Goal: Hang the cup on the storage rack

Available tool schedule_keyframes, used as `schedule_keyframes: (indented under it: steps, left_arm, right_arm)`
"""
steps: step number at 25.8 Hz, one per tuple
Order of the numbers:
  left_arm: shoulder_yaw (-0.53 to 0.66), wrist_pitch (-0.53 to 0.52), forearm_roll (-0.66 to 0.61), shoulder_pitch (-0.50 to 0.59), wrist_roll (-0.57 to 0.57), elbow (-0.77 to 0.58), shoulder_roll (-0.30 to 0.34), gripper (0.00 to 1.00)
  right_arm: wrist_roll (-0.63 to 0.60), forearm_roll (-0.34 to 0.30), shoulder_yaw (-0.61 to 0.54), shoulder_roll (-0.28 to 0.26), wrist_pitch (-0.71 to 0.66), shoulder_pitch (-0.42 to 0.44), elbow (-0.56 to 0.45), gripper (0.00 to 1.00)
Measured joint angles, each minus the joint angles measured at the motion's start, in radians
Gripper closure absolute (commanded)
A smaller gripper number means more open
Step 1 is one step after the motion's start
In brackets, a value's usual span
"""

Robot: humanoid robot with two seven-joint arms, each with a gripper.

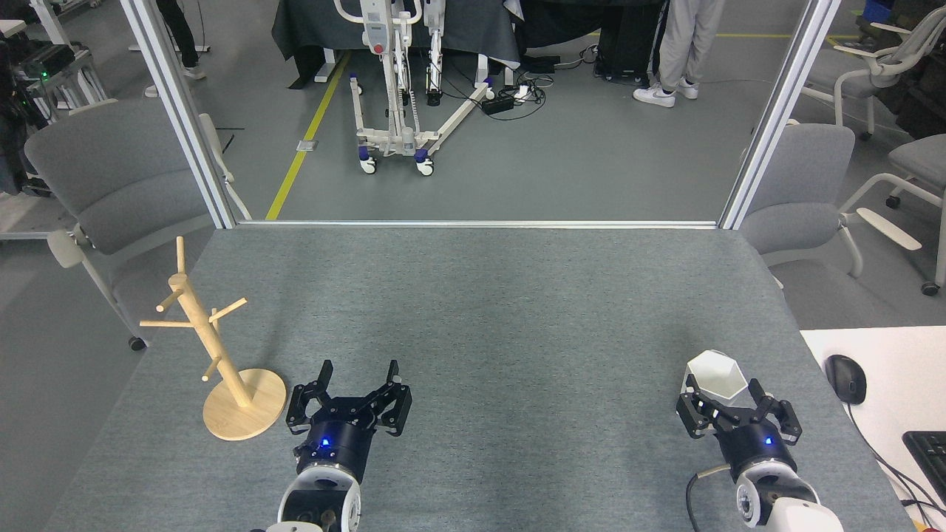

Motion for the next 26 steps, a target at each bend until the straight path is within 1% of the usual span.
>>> schedule_keyframes:
  steps: [9,26]
  left_arm:
    - [0.000,0.000,0.000,-0.007,0.001,0.005,0.000,0.01]
    - [0.000,0.000,0.001,-0.026,-0.001,0.034,0.000,0.01]
  right_arm:
    - [0.000,0.005,0.010,0.002,0.002,-0.039,0.046,0.00]
    - [-0.014,0.023,0.010,0.000,0.005,-0.071,0.097,0.00]
